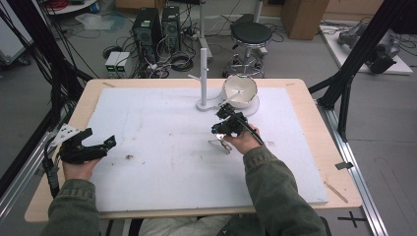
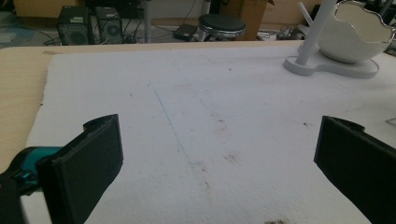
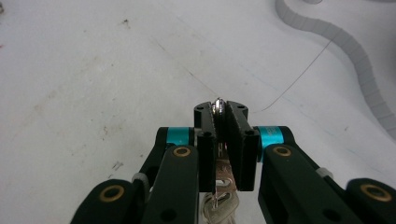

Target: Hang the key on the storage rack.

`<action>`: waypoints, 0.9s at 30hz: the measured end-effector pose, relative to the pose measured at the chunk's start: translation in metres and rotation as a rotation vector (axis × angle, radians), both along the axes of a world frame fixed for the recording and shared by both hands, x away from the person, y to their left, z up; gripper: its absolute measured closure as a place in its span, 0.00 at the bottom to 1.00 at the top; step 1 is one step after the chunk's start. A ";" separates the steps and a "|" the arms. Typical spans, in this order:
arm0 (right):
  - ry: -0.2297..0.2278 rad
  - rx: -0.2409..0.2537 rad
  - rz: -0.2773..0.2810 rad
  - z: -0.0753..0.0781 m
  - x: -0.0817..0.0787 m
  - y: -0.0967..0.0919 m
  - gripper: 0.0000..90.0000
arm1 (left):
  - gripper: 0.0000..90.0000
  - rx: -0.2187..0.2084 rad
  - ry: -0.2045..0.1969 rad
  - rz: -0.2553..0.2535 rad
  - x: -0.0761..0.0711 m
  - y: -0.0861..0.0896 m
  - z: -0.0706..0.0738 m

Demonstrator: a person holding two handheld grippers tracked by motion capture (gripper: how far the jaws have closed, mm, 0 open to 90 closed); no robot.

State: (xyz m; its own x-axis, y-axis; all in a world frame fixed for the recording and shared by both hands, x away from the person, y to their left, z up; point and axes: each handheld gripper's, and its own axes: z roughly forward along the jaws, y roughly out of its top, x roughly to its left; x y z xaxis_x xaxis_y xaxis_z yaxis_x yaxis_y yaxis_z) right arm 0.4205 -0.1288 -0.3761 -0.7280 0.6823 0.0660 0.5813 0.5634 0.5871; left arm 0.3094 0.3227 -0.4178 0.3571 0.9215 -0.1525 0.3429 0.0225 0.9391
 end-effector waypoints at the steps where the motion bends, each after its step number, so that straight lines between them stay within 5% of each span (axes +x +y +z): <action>1: 0.000 0.007 -0.005 0.001 0.000 -0.001 0.92 | 0.02 -0.001 -0.001 0.000 0.000 0.000 0.000; 27: -0.068 0.123 -0.035 0.045 0.007 -0.011 0.92 | 0.02 -0.004 0.006 0.003 0.000 0.000 -0.001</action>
State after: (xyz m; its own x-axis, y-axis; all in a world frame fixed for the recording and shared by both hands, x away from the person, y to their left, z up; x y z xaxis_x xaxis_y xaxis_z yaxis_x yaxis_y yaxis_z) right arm 0.4276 -0.1403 -0.3312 -0.7092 0.6976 0.1020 0.5563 0.4648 0.6888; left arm 0.3090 0.3231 -0.4191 0.3535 0.9219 -0.1586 0.3483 0.0277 0.9370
